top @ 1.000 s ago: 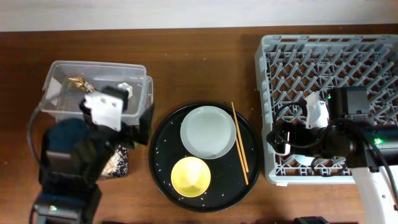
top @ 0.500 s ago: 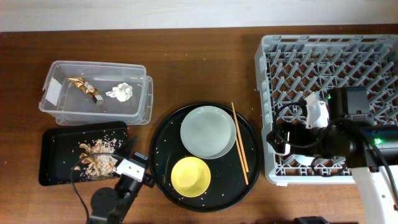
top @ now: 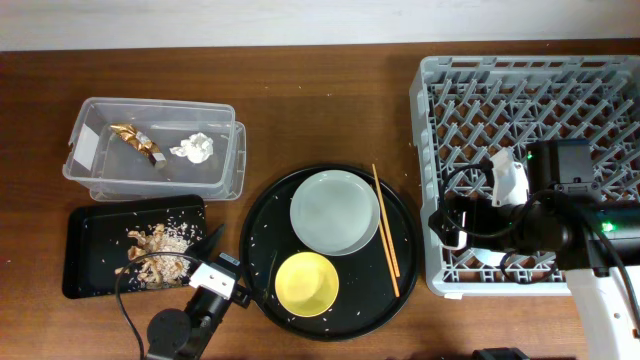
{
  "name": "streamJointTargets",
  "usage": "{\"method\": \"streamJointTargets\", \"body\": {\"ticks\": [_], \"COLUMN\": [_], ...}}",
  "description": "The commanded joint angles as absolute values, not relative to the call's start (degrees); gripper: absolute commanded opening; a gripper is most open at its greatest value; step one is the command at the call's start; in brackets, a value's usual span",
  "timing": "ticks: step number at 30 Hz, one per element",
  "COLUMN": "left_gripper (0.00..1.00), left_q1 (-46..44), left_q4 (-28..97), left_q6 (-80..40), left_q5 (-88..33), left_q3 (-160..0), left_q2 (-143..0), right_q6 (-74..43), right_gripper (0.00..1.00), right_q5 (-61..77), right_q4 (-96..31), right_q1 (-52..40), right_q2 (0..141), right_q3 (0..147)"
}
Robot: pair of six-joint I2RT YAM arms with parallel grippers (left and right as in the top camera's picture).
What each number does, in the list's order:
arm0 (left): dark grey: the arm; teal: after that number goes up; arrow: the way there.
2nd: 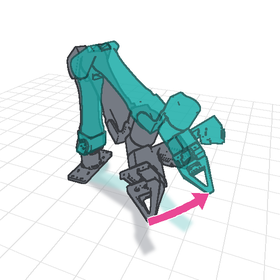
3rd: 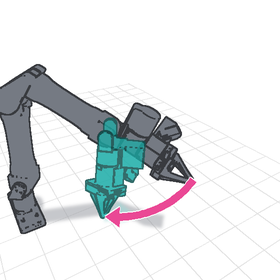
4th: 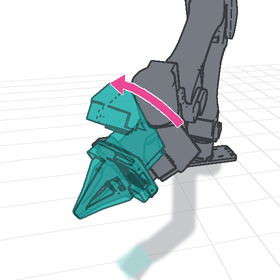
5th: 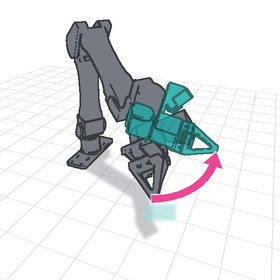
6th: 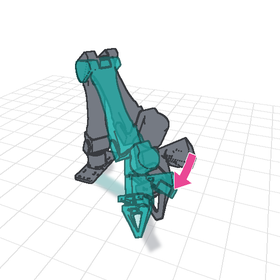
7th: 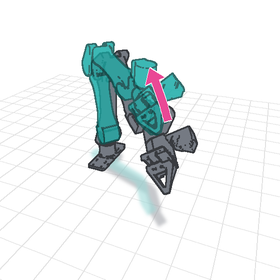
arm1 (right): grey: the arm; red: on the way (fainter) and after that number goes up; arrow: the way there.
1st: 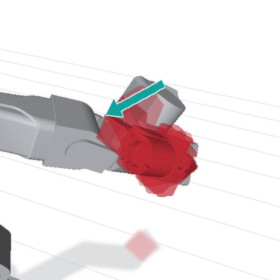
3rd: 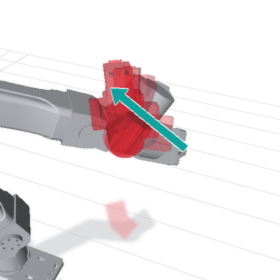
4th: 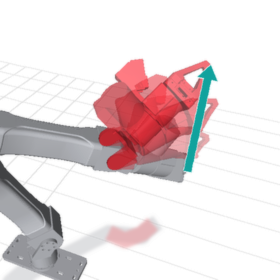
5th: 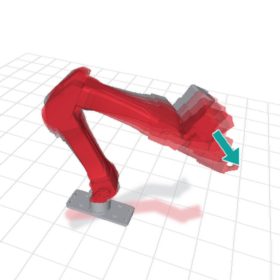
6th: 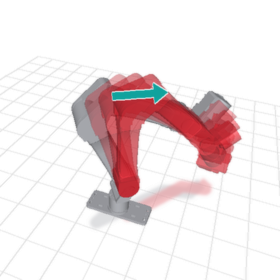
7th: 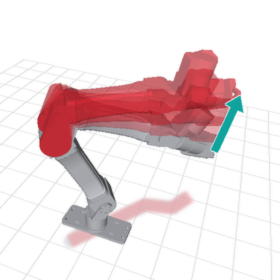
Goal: Sort waste into correct bins and load items into the dishwasher rack
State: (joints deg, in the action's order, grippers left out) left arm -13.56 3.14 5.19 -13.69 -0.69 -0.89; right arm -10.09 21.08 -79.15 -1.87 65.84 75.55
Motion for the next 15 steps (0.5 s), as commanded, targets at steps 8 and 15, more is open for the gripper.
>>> {"method": "streamJointTargets", "body": {"ticks": [8, 15], "left_gripper": [0.99, 0.99], "left_q1": [-13.8, -13.8], "left_q4": [3.5, 3.5], "left_q6": [6.1, 6.1], "left_q5": [-13.8, -13.8], "left_q3": [-0.5, -0.5], "left_q2": [-0.3, -0.3], "right_q6": [-13.5, -29.2], "right_gripper": [0.99, 0.88], "right_q5": [29.6, 11.9], "right_q4": [-69.7, -68.9], "right_q1": [-2.4, -34.7], "right_q2": [66.5, 70.6], "right_q3": [76.1, 75.4]}}
